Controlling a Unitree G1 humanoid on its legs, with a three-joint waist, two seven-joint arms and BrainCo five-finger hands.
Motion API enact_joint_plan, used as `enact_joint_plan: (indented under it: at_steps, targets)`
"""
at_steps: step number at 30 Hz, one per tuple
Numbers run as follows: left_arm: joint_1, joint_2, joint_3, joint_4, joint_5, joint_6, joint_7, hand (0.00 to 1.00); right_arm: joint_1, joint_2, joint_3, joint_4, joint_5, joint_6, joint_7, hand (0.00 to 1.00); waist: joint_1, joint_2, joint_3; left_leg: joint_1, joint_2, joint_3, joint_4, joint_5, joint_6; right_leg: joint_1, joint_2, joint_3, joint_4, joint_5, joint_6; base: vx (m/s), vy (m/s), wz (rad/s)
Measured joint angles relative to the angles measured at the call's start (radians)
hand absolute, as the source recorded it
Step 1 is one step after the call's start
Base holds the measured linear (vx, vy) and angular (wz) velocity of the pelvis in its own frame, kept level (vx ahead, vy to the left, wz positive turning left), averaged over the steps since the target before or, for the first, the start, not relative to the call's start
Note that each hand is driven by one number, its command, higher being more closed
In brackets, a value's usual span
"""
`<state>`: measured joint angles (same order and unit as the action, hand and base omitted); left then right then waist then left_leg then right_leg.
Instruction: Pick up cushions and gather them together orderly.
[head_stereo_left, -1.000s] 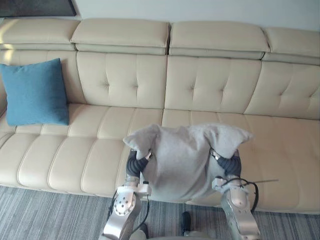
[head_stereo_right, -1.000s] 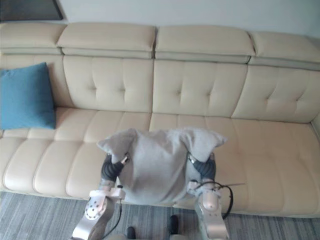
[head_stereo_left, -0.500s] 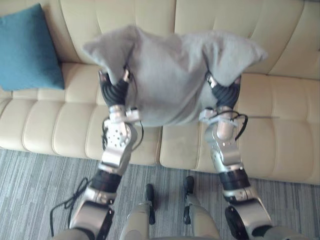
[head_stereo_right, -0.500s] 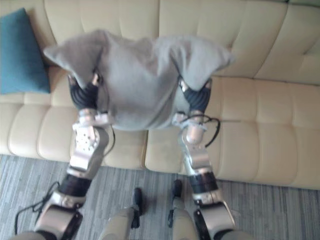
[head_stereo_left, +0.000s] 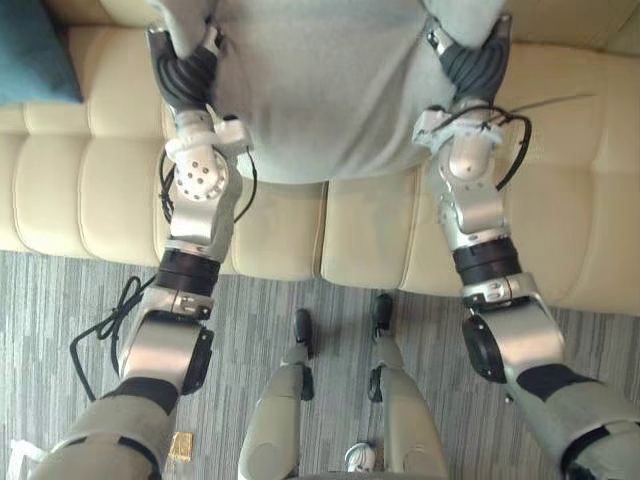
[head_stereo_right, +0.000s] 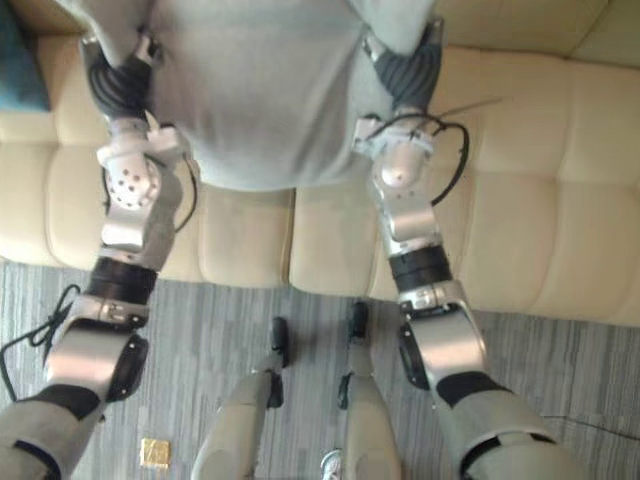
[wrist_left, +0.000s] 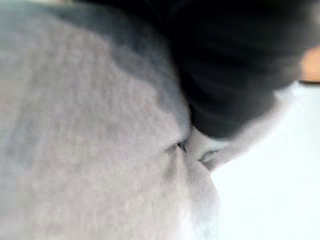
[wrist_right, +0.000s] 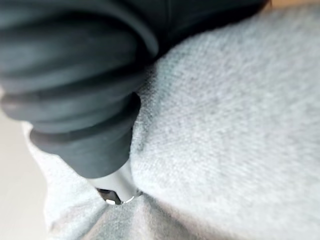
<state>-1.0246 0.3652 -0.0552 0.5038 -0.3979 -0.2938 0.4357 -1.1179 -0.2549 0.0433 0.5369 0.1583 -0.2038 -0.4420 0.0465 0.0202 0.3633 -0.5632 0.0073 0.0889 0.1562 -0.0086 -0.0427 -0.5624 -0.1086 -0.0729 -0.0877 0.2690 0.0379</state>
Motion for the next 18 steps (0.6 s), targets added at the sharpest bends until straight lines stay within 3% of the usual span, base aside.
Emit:
enact_joint_plan:
  at_steps: [2,3,4,5,18]
  targets:
    - [-0.007,0.002,0.003,0.011,-0.01,0.0,-0.008,1.0,0.0,0.0,0.0,0.0,0.002,0.003,0.0,1.0,0.002,0.0,0.021,-0.009,-0.002,-0.003,0.0,0.0,0.0,-0.014,-0.001,0.017,0.0,0.019,0.008,-0.02,0.075,-0.05]
    - [-0.019,0.002,0.011,0.012,-0.018,-0.002,-0.01,0.0,-0.005,0.0,-0.001,-0.006,0.002,-0.002,0.0,1.0,0.002,-0.001,0.021,-0.025,-0.003,-0.004,0.0,0.002,0.003,-0.03,-0.003,0.032,0.0,0.031,0.02,-0.02,0.066,-0.05]
    - [-0.021,0.002,0.012,0.012,-0.018,-0.002,-0.01,0.0,-0.005,0.0,-0.002,-0.008,0.002,-0.002,0.0,1.0,0.002,0.0,0.021,-0.026,-0.003,-0.004,0.0,0.002,0.003,-0.031,-0.003,0.033,0.0,0.032,0.02,-0.01,0.074,0.0]
    - [-0.034,0.002,0.027,0.016,-0.019,-0.002,-0.011,0.0,-0.005,0.0,-0.004,-0.016,0.002,-0.007,0.0,0.0,0.002,-0.001,0.021,-0.033,-0.005,-0.004,0.0,0.002,0.003,-0.039,-0.005,0.039,0.0,0.035,0.019,-0.01,0.066,0.0]
    - [-0.135,0.038,0.132,0.096,-0.018,0.021,-0.001,0.0,0.048,-0.015,-0.212,-0.088,0.06,0.002,-0.093,0.0,0.01,-0.002,0.021,-0.065,0.008,0.009,0.002,0.002,0.003,-0.076,-0.003,0.061,0.0,0.041,0.019,-0.02,0.019,-0.03]
